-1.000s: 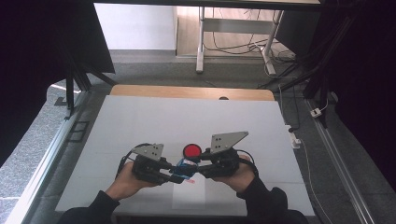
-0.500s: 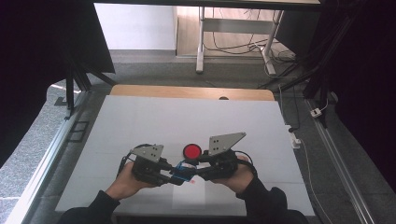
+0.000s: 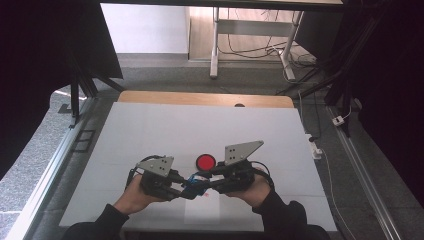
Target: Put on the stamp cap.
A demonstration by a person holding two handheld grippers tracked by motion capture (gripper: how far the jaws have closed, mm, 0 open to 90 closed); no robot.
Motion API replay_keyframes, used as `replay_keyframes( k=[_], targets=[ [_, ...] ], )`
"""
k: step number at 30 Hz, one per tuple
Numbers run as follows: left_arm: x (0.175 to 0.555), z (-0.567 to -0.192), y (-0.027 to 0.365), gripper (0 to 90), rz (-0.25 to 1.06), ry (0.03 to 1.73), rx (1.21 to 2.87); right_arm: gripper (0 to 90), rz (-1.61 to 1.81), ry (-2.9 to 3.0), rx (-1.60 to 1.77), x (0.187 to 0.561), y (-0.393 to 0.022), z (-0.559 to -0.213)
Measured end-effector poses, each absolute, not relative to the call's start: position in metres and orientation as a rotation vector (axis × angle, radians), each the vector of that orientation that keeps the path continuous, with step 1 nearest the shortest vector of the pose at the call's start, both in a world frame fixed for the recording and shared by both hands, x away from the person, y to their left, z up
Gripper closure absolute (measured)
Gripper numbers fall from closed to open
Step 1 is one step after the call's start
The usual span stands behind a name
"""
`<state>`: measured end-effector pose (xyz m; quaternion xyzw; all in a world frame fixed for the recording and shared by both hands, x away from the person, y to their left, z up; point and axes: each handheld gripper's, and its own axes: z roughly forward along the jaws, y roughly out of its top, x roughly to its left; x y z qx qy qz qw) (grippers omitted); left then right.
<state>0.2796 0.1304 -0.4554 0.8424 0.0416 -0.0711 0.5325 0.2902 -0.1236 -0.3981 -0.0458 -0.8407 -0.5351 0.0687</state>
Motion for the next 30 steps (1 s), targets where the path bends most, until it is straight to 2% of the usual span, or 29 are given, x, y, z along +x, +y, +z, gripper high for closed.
replay_keyframes(
  k=[8, 16, 30],
  targets=[
    [0.279, -0.458, 0.13, 67.3, -0.156, 0.14, 2.032, 71.3, -1.594, -2.58, -0.132, 0.288, -0.121, -0.399],
    [0.272, -0.46, 0.13, 51.5, -0.08, 0.223, 2.076, 71.2, -1.604, -2.611, -0.151, 0.287, -0.122, -0.398],
    [0.26, -0.458, 0.149, 34.8, 0.005, 0.424, 2.114, 71.2, -1.608, -2.669, -0.169, 0.286, -0.124, -0.398]
  ],
)
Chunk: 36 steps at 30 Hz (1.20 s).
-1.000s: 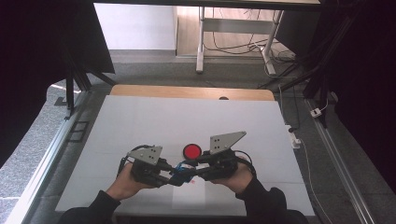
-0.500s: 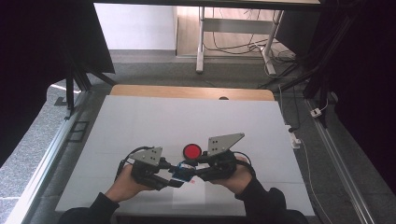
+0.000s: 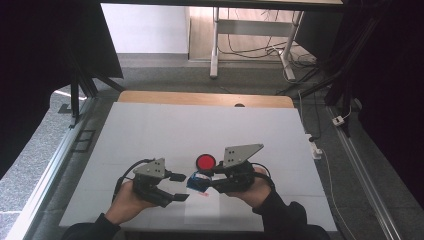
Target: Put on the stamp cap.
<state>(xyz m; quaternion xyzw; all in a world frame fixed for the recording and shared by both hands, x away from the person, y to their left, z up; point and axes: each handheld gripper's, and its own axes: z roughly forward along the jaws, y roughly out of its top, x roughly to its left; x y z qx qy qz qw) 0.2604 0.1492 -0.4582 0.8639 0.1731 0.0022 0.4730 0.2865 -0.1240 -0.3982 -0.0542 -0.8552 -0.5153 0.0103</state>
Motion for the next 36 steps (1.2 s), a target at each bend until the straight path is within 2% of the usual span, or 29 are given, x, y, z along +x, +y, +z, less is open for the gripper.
replay_keyframes(
  k=[14, 25, 36],
  targets=[
    [0.24, -0.46, 0.177, 19.1, 0.069, 0.621, 2.105, 71.2, -1.59, -2.712, -0.205, 0.286, -0.124, -0.399],
    [0.225, -0.465, 0.202, 14.3, 0.069, 0.778, 2.053, 71.2, -1.571, -2.743, -0.24, 0.287, -0.126, -0.401],
    [0.211, -0.469, 0.229, 8.5, 0.125, 0.903, 2.003, 71.2, -1.565, -2.754, -0.279, 0.289, -0.127, -0.402]
  ],
)
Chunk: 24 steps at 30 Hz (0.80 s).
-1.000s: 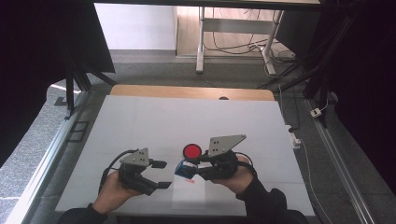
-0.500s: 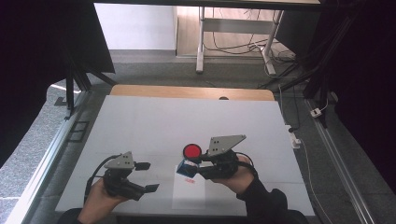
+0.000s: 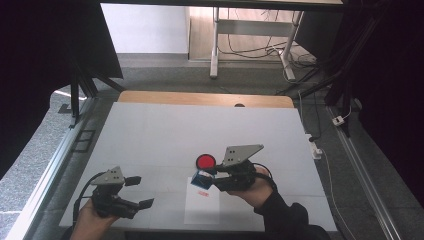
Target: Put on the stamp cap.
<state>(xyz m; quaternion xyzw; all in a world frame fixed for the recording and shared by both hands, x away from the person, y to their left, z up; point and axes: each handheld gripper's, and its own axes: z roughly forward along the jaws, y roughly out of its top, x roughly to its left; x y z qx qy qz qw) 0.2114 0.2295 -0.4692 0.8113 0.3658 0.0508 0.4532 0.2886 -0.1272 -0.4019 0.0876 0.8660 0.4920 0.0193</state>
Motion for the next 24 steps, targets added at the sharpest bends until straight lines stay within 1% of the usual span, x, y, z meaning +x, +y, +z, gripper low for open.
replay_keyframes(
  k=[7, 18, 24],
  targets=[
    [0.204, -0.472, 0.241, 2.6, 0.188, 0.979, 2.007, 71.2, 1.508, 2.686, 0.283, 0.29, -0.128, -0.403],
    [0.196, -0.474, 0.25, 1.3, 0.251, 1.038, 2.035, 71.1, 1.48, 2.678, 0.315, 0.294, -0.132, -0.406],
    [0.195, -0.475, 0.251, 1.5, 0.26, 1.051, 2.048, 71.1, 1.471, 2.677, 0.33, 0.295, -0.133, -0.406]
  ],
)
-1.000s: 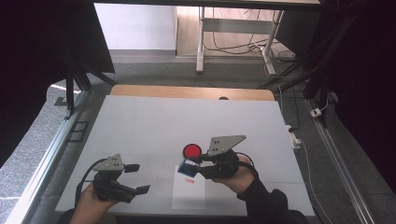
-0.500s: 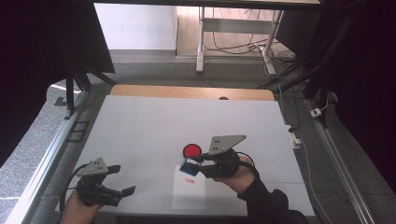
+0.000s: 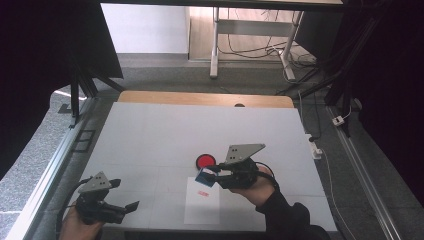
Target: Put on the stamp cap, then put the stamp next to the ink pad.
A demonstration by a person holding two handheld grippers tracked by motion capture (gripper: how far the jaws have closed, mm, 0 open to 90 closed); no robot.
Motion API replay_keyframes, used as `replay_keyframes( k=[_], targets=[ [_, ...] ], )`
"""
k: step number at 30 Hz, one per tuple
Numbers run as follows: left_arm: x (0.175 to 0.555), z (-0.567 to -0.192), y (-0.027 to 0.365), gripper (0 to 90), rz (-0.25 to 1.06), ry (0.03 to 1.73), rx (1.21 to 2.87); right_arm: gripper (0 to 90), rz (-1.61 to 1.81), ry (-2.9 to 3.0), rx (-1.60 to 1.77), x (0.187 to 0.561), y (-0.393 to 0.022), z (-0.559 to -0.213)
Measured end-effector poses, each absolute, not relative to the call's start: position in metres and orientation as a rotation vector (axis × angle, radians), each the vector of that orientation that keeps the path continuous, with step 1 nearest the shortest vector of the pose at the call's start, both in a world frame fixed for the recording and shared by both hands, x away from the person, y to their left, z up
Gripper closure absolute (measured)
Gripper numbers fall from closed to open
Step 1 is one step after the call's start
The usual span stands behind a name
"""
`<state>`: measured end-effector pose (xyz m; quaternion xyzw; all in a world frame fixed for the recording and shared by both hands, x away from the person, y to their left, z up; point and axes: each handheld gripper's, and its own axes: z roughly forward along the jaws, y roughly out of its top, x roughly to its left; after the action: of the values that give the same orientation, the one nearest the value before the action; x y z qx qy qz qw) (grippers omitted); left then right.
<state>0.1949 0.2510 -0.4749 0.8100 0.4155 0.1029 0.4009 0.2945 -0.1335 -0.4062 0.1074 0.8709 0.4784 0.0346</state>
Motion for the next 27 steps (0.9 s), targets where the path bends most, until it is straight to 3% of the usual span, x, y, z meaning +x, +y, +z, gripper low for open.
replay_keyframes(
  k=[27],
  targets=[
    [0.197, -0.476, 0.249, 2.7, 0.253, 1.073, 2.072, 71.1, 1.362, 2.614, 0.496, 0.312, -0.16, -0.416]
  ],
)
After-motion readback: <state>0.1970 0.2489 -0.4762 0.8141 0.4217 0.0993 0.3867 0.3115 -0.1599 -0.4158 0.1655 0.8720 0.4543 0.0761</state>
